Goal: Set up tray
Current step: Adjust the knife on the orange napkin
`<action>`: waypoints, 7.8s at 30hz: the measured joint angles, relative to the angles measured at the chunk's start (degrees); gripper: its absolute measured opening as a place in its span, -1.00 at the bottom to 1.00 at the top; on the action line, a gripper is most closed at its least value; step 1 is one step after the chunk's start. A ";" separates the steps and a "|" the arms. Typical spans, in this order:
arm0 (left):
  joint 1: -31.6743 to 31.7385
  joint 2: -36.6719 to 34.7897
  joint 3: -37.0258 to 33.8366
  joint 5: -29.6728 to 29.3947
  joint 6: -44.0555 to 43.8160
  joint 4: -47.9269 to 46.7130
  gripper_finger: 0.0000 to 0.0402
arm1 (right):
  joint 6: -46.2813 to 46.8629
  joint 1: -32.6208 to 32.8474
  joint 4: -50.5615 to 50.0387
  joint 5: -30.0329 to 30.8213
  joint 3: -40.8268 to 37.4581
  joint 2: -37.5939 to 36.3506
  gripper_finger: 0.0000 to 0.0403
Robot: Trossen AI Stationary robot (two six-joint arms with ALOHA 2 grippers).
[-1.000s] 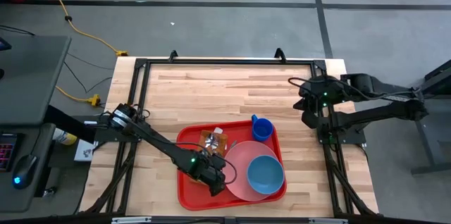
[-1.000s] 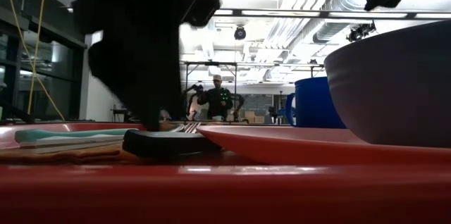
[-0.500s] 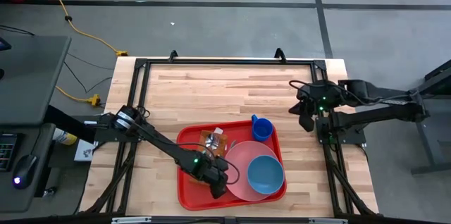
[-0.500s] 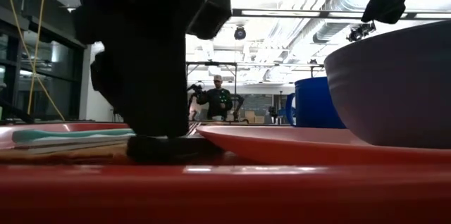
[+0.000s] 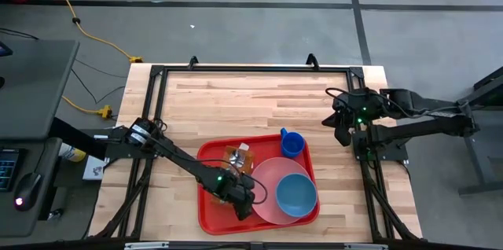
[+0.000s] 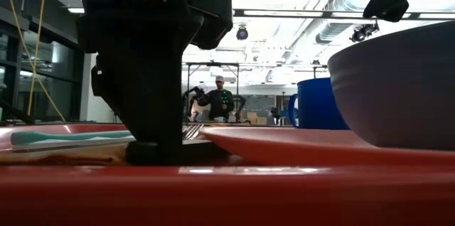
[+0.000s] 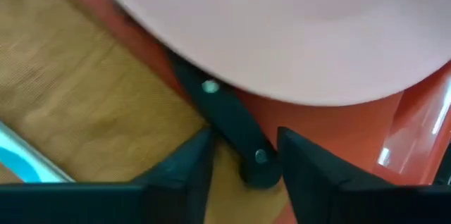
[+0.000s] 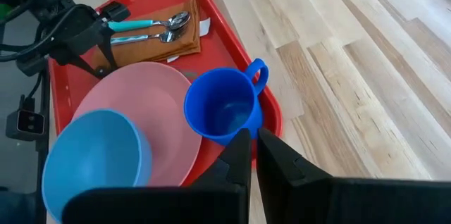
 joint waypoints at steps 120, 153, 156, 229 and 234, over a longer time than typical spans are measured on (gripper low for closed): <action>0.23 0.61 3.43 1.87 -15.97 -13.63 0.37 | 1.89 -0.01 -1.31 -2.90 0.05 0.11 -1.00; 0.24 0.72 9.33 0.62 -14.85 -16.84 0.37 | 1.51 -0.02 -1.38 -2.54 0.05 0.11 -1.00; 0.24 0.72 9.42 0.60 -14.58 -17.03 0.37 | 1.51 -0.01 -1.36 -2.54 0.05 0.11 -1.00; 0.22 5.55 9.49 4.36 -11.78 -20.13 -0.76 | 1.47 0.00 -1.75 -2.38 0.03 0.09 -1.00; 0.22 5.55 9.49 4.37 -11.74 -20.13 -0.76 | 1.04 -0.02 -1.73 -2.26 0.03 0.09 -1.00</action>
